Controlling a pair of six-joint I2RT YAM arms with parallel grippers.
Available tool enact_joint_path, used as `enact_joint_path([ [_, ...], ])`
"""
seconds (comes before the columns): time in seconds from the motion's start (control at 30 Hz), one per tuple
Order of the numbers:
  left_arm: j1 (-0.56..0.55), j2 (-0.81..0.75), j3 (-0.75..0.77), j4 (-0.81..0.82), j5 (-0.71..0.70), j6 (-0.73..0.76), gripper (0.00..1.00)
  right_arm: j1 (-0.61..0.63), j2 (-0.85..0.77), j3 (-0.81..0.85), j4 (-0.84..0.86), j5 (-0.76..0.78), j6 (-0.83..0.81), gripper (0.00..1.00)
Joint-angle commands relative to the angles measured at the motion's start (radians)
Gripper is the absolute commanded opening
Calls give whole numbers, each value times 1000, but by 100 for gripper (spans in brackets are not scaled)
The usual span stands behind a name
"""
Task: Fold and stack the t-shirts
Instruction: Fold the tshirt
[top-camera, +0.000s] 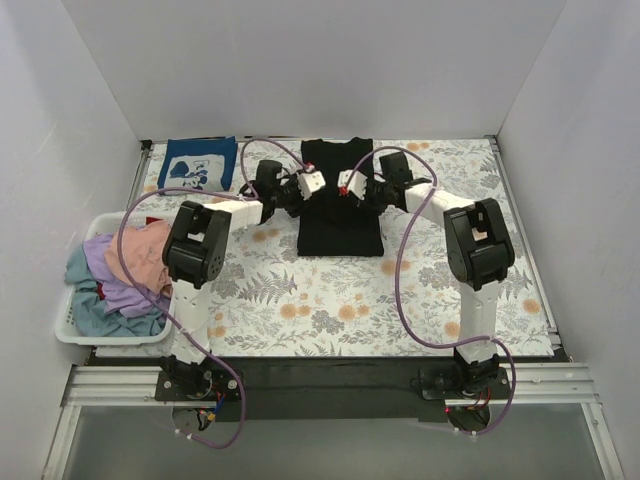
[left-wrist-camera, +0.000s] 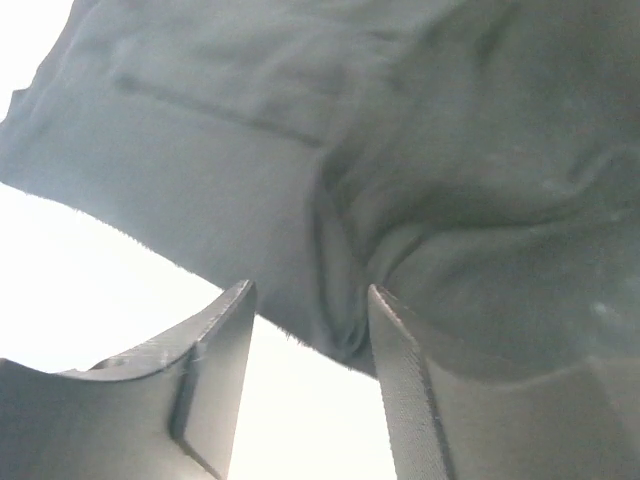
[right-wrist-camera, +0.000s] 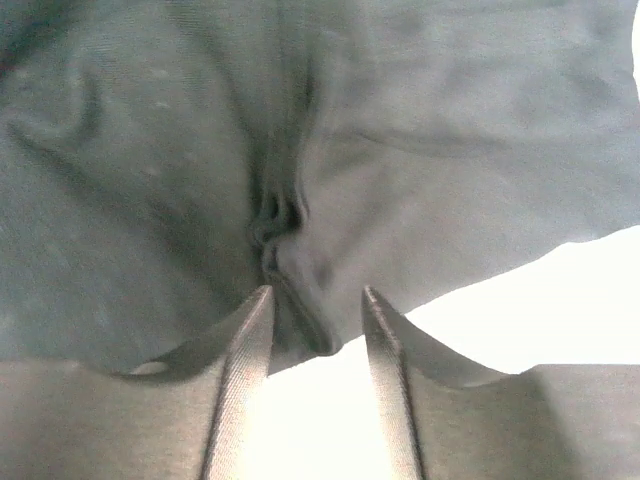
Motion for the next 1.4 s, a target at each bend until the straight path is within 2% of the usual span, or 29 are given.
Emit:
enact_joint_path([
  [0.0, 51, -176, 45, -60, -4, -228, 49, -27, -153, 45, -3, 31, 88, 50],
  [0.07, 77, -258, 44, -112, 25, -310, 51, -38, -221, 55, -66, 20, 176, 56],
  [0.1, 80, -282, 44, -169, 43, -401, 52, -38, -239, 60, -103, 10, 219, 57],
  [0.17, 82, -336, 53, -273, 139, -488, 53, -39, -282, 78, -224, -62, 352, 61],
  [0.2, 80, -351, 49, -327, 182, -560, 57, -39, -297, 88, -256, -131, 409, 62],
  [0.23, 79, -365, 24, -341, 271, -692, 59, -39, -301, 92, -289, -174, 458, 62],
  [0.27, 71, -382, 7, -347, 308, -776, 60, -39, -304, 92, -353, -225, 563, 62],
  [0.3, 67, -391, -17, -349, 342, -840, 61, -38, -301, 76, -372, -324, 610, 62],
  [0.33, 47, -396, -60, -341, 371, -972, 62, -39, -301, 59, -382, -372, 663, 62],
  [0.37, 34, -398, -86, -329, 403, -1026, 62, -39, -299, 33, -384, -418, 706, 62],
  [0.4, 24, -399, -112, -282, 414, -1077, 62, -38, -288, 8, -381, -497, 789, 61],
  [0.43, 2, -398, -169, -245, 420, -1194, 62, -39, -279, -35, -379, -535, 820, 59],
  [0.57, -47, -350, -244, -93, 454, -1367, 62, -36, -216, -106, -318, -645, 958, 55],
  [0.63, -58, -298, -261, -39, 447, -1402, 61, -38, -187, -144, -233, -659, 1027, 54],
  [0.8, -38, -181, -290, 4, 369, -1433, 60, -59, -74, -184, -168, -598, 1060, 54],
  [1.0, 82, -68, -391, 114, 404, -1545, 60, -147, 14, -282, -123, -581, 1101, 51],
  [1.13, 111, -81, -500, 194, 466, -1622, 60, -193, 22, -331, -119, -595, 1132, 50],
  [1.27, 137, -167, -594, 225, 520, -1665, 60, -226, -21, -377, -129, -639, 1173, 48],
  [1.37, 166, -271, -587, 112, 571, -1582, 60, -260, -102, -360, -200, -676, 1149, 48],
])
